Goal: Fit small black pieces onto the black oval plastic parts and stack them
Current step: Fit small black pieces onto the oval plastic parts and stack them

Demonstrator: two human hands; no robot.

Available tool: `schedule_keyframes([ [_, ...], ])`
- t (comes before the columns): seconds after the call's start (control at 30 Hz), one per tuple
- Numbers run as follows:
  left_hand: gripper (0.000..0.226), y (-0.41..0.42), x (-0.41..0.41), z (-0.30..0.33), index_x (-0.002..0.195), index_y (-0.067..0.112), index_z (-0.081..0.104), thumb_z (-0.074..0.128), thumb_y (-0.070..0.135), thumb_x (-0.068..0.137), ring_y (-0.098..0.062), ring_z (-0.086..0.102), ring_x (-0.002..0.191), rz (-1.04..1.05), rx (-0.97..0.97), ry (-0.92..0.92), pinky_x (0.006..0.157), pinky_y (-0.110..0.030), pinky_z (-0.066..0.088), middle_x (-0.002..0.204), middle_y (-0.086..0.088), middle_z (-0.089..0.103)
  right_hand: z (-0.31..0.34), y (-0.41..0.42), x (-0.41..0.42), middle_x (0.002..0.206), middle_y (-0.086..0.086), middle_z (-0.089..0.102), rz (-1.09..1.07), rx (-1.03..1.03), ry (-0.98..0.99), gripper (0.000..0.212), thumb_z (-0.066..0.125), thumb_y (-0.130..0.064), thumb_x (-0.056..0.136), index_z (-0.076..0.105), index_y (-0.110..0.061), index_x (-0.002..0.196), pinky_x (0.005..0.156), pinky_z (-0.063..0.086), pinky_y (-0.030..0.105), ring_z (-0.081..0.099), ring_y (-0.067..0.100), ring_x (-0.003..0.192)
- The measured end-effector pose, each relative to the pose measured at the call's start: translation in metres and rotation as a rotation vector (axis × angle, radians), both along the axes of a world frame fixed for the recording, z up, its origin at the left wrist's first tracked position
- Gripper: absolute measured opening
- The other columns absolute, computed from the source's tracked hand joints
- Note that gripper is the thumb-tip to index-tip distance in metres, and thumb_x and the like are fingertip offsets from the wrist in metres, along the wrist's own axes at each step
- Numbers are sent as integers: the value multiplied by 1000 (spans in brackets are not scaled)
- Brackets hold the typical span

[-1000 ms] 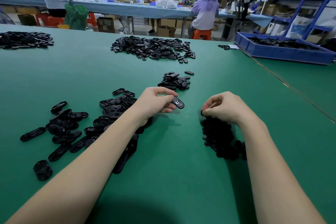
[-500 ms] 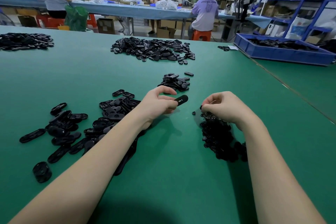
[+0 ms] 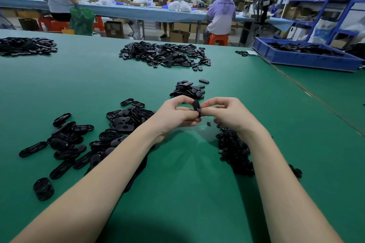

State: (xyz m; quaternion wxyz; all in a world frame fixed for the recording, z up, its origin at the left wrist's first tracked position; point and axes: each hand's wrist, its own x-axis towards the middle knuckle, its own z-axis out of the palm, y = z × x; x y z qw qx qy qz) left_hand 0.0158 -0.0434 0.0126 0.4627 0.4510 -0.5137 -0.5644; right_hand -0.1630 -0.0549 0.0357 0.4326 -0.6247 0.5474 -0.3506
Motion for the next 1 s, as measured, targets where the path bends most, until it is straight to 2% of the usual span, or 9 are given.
schedule_keyframes([
  [0.13,14,-2,1,0,99,10,65,67,-1,92,-18,73,84,10,-6,-9,80,-26,60,95,-16,77,-1,-1,-2,60,-11,60,-33,-10,-7,4,80,-21,85,78,-21,82,48,36,13,41,5,48],
  [0.23,8,-2,-1,2,100,9,63,68,9,94,-21,75,87,27,12,40,76,-24,60,98,-19,76,-2,-2,-3,72,-7,68,-31,-10,-13,5,79,-22,86,77,-23,82,49,38,12,42,4,48],
  [0.37,17,-1,-4,3,98,9,66,62,26,99,-23,76,92,35,27,67,75,-22,59,100,-16,77,-3,-2,-3,76,-6,68,-15,-12,-27,6,78,-23,89,76,-25,83,48,39,9,43,1,46],
  [0.63,12,1,-5,5,89,16,64,61,19,100,-25,76,94,36,15,73,74,-25,59,99,-15,77,-3,-3,-3,61,-13,63,-41,-30,-17,4,80,-24,87,76,-23,86,46,37,11,42,2,44],
  [0.77,11,2,-4,5,89,16,63,61,18,100,-24,76,93,35,-11,56,75,-26,60,97,-12,78,-2,-2,-3,62,-13,62,-39,-21,-21,6,81,-26,86,76,-23,86,47,37,13,41,4,45],
  [1.0,13,2,-5,5,87,17,63,62,18,100,-23,76,95,32,-58,19,75,-26,60,103,-13,77,-2,-3,-2,65,-10,65,-56,-30,-36,7,82,-25,85,76,-22,86,45,36,10,42,1,43],
])
